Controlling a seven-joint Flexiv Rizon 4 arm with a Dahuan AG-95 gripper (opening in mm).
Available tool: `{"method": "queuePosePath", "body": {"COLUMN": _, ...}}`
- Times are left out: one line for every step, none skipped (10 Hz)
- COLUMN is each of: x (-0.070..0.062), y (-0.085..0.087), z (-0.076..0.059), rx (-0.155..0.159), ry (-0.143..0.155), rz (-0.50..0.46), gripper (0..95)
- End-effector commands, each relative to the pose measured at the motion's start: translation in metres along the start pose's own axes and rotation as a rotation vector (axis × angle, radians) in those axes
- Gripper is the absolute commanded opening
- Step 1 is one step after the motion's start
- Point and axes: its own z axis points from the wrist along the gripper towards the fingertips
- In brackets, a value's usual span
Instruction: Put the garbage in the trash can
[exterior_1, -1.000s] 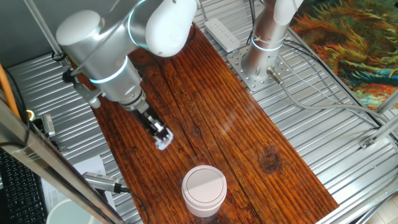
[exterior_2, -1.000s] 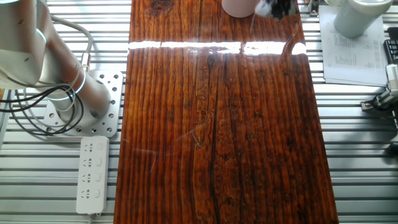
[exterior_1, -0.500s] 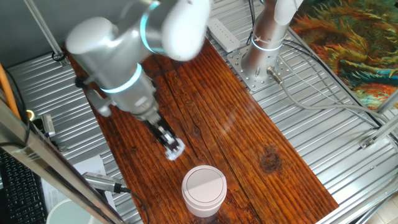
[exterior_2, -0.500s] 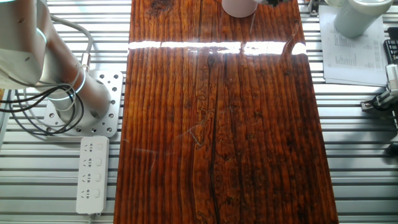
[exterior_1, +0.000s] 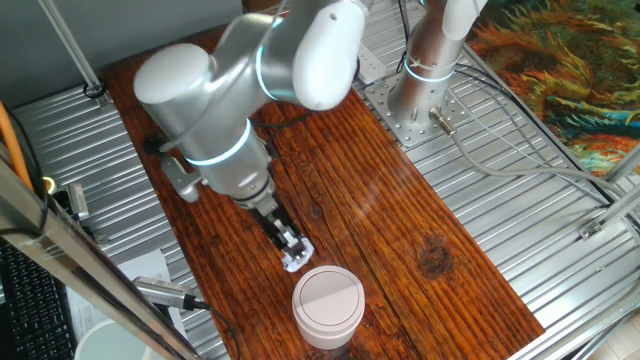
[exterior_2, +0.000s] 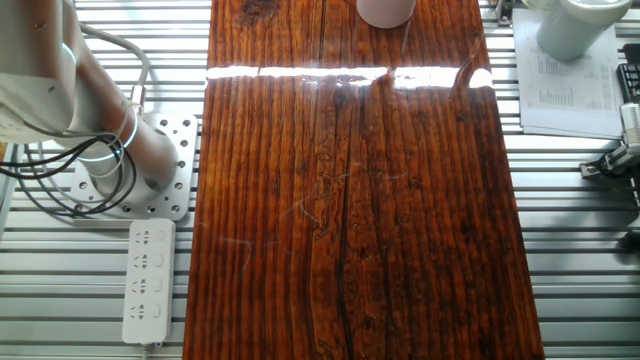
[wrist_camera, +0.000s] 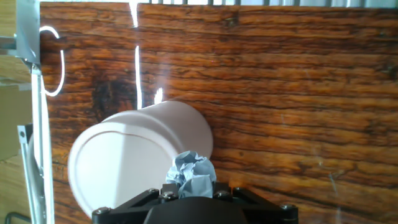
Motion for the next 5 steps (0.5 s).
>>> {"method": "queuePosePath", "body": {"x": 0.0022, "y": 0.0033, "z": 0.0018, "rx": 0.002, "ry": -0.001, "rz": 0.006, "gripper": 0.0}}
{"method": "queuePosePath", "body": {"x": 0.0024, "y": 0.0037, "z": 0.0024, "rx": 0.019, "ry": 0.000, "rz": 0.028, "gripper": 0.0}}
{"method": "queuePosePath", "body": {"x": 0.0024, "y": 0.0037, "z": 0.0024, "rx": 0.019, "ry": 0.013, "rz": 0.047, "gripper": 0.0}}
{"method": "queuePosePath", "body": {"x": 0.0024, "y": 0.0037, "z": 0.0024, "rx": 0.019, "ry": 0.014, "rz": 0.006, "gripper": 0.0}}
{"method": "queuePosePath", "body": {"x": 0.0024, "y": 0.0037, "z": 0.0024, "rx": 0.019, "ry": 0.002, "rz": -0.042, "gripper": 0.0}}
